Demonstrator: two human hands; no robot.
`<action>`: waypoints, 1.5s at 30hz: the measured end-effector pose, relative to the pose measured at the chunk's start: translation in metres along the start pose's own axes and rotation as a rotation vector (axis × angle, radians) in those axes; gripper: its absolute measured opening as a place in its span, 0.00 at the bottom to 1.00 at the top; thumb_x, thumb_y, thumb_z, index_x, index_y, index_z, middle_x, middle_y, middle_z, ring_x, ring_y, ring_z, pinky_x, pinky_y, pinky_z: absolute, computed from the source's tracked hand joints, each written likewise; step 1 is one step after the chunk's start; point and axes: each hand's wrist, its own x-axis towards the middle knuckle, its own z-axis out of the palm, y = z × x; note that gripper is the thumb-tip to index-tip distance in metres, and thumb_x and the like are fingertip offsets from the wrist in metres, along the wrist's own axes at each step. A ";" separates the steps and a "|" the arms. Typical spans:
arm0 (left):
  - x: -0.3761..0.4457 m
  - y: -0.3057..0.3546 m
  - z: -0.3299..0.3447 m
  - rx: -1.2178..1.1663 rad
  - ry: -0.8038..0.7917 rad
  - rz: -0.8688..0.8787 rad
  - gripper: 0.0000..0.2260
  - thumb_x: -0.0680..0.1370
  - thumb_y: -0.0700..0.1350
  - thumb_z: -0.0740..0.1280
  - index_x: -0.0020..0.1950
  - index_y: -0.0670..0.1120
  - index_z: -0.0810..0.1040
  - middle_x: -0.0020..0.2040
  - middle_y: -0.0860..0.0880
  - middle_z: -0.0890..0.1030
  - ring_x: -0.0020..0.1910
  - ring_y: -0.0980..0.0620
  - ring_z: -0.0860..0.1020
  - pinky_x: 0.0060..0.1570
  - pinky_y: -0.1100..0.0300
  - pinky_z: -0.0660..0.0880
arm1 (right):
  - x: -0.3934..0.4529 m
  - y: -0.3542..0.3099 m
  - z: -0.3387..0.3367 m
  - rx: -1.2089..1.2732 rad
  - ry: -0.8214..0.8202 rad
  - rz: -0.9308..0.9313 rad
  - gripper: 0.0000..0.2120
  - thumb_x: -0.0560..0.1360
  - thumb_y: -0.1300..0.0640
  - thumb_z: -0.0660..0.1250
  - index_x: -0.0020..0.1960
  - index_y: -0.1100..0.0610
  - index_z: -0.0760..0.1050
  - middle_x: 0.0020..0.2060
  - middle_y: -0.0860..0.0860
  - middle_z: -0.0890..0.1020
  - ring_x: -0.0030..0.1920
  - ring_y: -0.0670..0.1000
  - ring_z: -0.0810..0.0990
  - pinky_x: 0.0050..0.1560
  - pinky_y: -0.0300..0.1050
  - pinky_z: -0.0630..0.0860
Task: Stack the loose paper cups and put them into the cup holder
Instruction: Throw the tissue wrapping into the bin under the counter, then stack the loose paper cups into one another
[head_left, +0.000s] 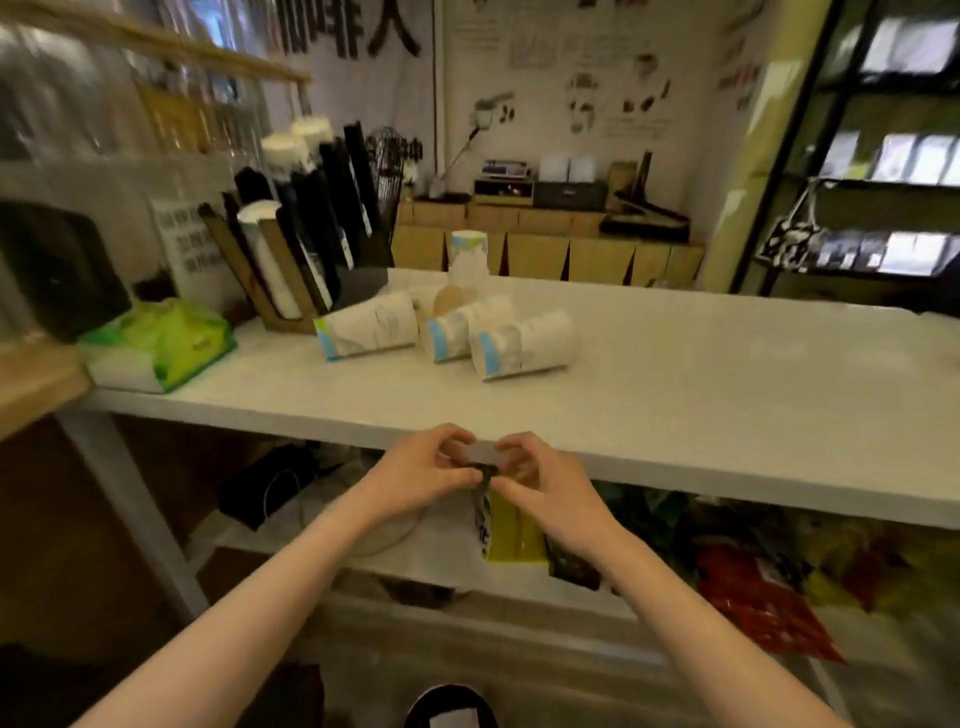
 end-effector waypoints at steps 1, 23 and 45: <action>0.005 0.006 -0.007 0.009 0.026 0.011 0.20 0.71 0.51 0.69 0.62 0.51 0.72 0.56 0.50 0.79 0.49 0.56 0.77 0.43 0.69 0.71 | 0.006 -0.006 -0.008 0.012 0.012 -0.007 0.17 0.74 0.52 0.65 0.62 0.50 0.69 0.52 0.49 0.78 0.49 0.47 0.78 0.50 0.39 0.75; 0.150 -0.035 -0.137 0.261 0.361 0.097 0.29 0.70 0.48 0.70 0.69 0.50 0.63 0.69 0.49 0.67 0.65 0.51 0.68 0.62 0.57 0.66 | 0.238 -0.049 -0.033 -0.096 0.134 -0.120 0.22 0.72 0.55 0.67 0.64 0.54 0.67 0.60 0.53 0.75 0.59 0.51 0.73 0.55 0.46 0.71; 0.194 -0.096 -0.124 -0.330 0.812 -0.119 0.40 0.56 0.54 0.77 0.65 0.54 0.65 0.63 0.50 0.75 0.62 0.49 0.73 0.60 0.44 0.74 | 0.331 -0.036 -0.001 -0.686 -0.075 -0.040 0.32 0.66 0.37 0.65 0.62 0.56 0.66 0.56 0.54 0.76 0.56 0.56 0.74 0.48 0.50 0.73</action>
